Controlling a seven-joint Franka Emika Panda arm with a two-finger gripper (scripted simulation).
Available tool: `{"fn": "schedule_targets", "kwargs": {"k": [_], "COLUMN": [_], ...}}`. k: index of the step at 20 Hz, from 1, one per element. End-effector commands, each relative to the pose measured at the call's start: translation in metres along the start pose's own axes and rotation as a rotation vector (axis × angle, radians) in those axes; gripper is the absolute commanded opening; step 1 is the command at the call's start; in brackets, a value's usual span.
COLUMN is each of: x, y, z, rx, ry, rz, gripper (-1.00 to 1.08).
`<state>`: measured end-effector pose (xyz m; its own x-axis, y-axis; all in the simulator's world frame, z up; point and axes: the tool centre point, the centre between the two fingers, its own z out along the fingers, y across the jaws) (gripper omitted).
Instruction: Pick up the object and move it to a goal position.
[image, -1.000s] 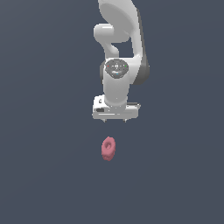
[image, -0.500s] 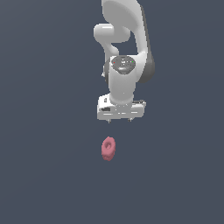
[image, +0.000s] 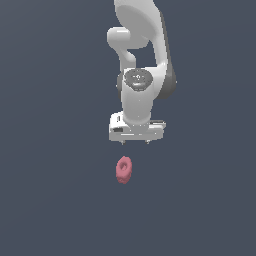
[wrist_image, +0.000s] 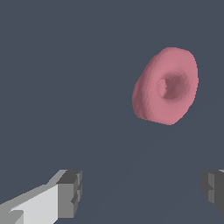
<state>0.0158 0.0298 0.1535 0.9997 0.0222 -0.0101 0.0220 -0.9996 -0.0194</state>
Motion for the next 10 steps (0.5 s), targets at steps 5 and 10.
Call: {"fn": "schedule_targets", "kwargs": {"k": [5, 10], "x": [0.027, 0.052], "y": [0.012, 0.026], "z": [0.008, 0.018], "rx": [-0.003, -0.008], "ry": [0.003, 0.006], "rz": [0.071, 0.141], "gripper": [1.00, 1.00]}}
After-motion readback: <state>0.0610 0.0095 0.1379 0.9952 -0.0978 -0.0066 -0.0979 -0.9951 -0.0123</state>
